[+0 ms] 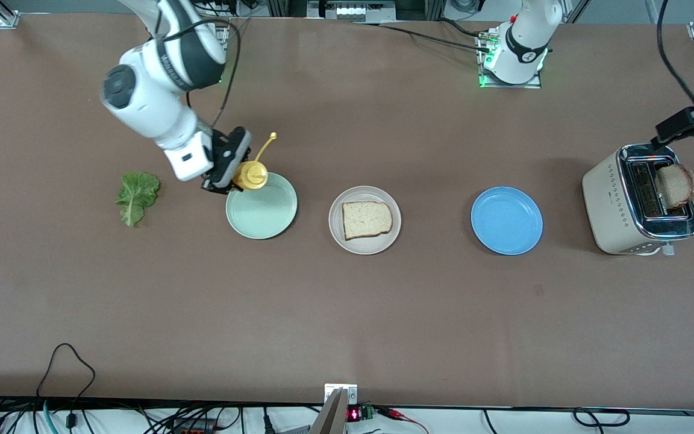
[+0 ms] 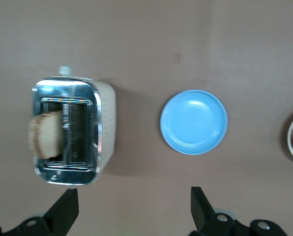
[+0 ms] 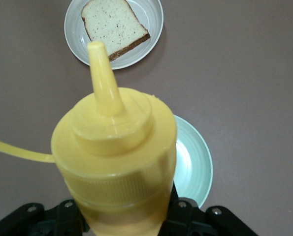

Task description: Make sandwich in beige plate with both arms

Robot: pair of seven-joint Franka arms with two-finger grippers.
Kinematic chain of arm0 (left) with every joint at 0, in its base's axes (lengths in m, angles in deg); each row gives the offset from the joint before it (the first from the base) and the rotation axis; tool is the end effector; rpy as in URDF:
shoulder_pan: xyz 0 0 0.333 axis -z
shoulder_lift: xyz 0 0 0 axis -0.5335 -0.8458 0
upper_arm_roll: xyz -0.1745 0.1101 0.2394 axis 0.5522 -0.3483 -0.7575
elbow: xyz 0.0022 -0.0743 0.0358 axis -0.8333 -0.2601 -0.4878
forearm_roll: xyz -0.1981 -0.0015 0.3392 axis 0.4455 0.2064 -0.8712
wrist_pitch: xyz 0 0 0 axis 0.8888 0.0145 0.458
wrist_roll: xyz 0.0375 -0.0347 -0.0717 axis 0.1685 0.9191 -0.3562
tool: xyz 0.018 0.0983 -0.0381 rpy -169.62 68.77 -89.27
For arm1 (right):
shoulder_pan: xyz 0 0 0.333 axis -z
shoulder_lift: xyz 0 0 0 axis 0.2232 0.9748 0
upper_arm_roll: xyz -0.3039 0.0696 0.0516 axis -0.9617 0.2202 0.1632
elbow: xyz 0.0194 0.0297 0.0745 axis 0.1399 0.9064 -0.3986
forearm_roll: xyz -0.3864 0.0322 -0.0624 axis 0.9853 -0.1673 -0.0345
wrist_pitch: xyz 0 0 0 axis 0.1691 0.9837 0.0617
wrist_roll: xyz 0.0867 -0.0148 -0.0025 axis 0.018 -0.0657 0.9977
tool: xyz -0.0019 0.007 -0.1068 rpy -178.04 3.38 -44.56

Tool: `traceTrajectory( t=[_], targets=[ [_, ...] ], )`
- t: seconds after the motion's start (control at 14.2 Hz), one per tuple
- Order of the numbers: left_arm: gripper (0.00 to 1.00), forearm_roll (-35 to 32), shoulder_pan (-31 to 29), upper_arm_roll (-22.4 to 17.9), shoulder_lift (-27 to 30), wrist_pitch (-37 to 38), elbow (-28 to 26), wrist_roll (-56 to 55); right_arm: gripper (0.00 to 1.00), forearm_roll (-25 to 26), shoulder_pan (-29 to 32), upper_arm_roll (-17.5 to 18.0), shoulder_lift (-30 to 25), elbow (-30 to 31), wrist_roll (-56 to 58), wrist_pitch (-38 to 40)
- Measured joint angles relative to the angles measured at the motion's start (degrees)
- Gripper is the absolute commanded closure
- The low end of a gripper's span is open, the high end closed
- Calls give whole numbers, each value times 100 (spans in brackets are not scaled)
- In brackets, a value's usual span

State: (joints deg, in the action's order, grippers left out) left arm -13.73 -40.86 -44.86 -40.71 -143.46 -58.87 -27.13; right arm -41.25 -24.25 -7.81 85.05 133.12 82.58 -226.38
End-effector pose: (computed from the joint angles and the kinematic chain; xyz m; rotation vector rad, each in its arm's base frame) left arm 0.5481 0.0475 0.6036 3.1177 0.1884 -0.1014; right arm 0.4937 0.2568 0.3682 -2.4901 -1.5915 -0.2382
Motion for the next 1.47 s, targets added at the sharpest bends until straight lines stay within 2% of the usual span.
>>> traceTrajectory(
  t=[0.21,0.63,0.77,1.05,1.26,1.47],
  targets=[
    [0,61,183,68,-326,-173,11,0,100,836,-402,153,79,-128,-1142,-4],
    [0,63,219,249,-302,-416,132,-8,100,1667,-1075,113,912,-1047,-2292,223],
    [0,63,221,306,-290,-388,132,-11,100,1920,-1472,-127,1306,-1521,-2695,456],
    [0,63,159,273,-257,-269,188,-5,100,2063,-2412,-836,2154,-2597,-2998,1023],
    [0,63,154,280,-258,-269,245,22,100,2408,-2729,-966,2684,-3129,-3308,1249],
    [0,63,171,293,-264,-269,258,24,100,2659,-2899,-982,2915,-3223,-3546,1262]
  ],
)
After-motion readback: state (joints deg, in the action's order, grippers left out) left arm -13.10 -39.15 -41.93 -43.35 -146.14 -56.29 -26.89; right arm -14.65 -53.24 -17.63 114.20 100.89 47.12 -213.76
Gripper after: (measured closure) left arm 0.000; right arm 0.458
